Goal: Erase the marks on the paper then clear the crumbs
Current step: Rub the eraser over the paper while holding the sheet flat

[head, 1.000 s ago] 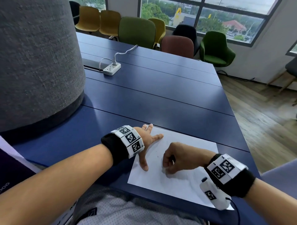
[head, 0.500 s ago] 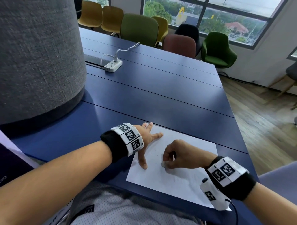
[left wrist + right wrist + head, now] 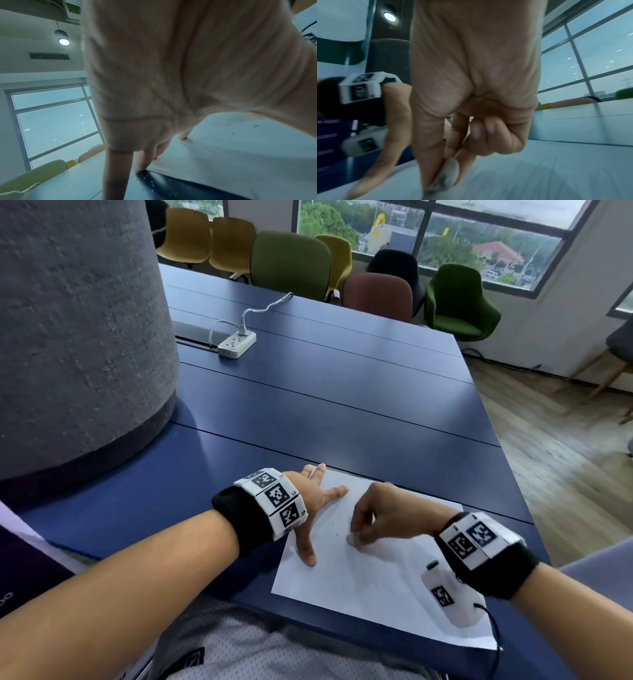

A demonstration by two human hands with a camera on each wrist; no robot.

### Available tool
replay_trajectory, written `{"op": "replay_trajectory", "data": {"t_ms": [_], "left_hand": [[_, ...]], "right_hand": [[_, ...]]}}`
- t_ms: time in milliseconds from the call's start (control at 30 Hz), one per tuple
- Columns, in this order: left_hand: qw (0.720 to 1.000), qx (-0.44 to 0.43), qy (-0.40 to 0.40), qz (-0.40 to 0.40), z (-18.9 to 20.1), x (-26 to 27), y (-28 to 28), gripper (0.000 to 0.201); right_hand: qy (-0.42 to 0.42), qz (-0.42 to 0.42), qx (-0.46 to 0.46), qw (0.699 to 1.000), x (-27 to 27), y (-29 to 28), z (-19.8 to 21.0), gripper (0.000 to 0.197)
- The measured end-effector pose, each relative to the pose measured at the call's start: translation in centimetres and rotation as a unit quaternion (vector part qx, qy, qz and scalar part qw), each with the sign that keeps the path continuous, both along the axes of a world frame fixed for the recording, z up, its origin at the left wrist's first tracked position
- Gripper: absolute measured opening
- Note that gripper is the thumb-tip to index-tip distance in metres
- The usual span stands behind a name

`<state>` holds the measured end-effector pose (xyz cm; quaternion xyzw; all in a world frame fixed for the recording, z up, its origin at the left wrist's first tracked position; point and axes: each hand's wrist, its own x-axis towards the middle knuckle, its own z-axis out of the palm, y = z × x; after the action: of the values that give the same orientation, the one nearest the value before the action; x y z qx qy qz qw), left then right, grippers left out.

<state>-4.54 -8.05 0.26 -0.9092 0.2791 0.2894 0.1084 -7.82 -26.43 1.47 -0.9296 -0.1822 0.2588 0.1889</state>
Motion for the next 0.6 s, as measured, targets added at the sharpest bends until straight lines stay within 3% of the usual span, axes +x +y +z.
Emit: {"op": "replay_trajectory", "data": {"t_ms": [167,367,500,600], "left_hand": [[1.000,-0.004,-0.016,-0.007,-0.2,-0.1,0.0,0.144],[1.000,0.002,-0.023,-0.008,0.0,-0.2,-0.1,0.144],[1.000,0.001,-0.019,-0.004,-0.1,-0.2,-0.1,0.145],[1.000,-0.002,-0.024,-0.005,0.0,-0.3,-0.1,0.144]], "right_hand": [[-0.093,-0.106,0.030,0.990,4.0,-0.7,-0.1,0.010],[-0.031,-0.094,0.040,0.994,3.3,-0.8,-0.3,0.006],[-0.082,-0.174,0.073,0.979,4.3,-1.6,-0.8,0.008],[-0.030,-0.145,0.071,0.986,3.6,-1.5,-0.6,0.006]]}}
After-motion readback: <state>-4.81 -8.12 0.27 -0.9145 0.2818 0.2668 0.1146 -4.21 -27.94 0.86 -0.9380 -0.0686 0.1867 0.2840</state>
